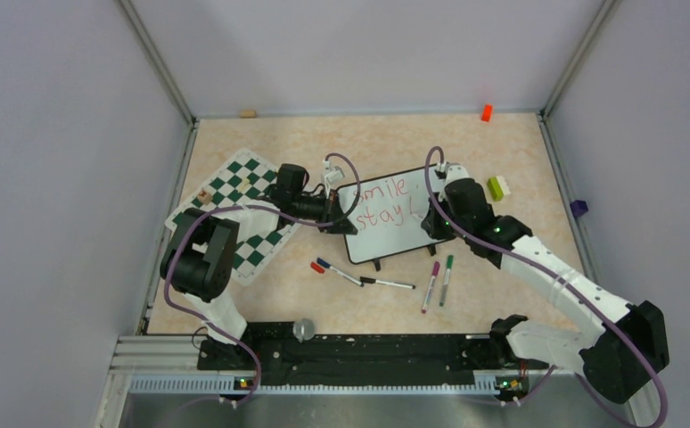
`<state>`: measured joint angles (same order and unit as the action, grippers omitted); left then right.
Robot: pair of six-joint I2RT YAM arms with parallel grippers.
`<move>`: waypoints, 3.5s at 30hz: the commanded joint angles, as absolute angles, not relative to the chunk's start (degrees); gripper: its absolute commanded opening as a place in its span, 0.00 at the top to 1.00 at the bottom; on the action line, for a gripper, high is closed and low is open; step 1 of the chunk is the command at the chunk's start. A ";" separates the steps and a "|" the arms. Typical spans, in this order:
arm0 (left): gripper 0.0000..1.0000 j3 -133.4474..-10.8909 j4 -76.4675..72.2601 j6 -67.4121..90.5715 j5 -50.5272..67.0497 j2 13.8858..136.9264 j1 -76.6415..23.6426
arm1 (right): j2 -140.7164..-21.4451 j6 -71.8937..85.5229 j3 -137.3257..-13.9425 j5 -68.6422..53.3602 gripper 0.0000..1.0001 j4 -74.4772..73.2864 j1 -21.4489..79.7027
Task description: Write a sentence on the whiteboard
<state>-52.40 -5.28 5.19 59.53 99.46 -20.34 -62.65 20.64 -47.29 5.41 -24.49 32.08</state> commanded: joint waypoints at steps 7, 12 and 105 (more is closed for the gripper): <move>1.00 -53.00 -1.78 4.37 53.05 99.26 -19.17 | -61.21 20.52 -52.37 4.92 1.00 -25.41 31.47; 1.00 -53.00 -1.76 4.39 53.03 99.18 -19.25 | -61.68 19.85 -54.80 5.79 1.00 -26.01 31.51; 1.00 -52.93 -1.85 4.42 53.43 99.15 -19.29 | -66.58 18.75 -56.89 10.41 1.00 -25.33 30.82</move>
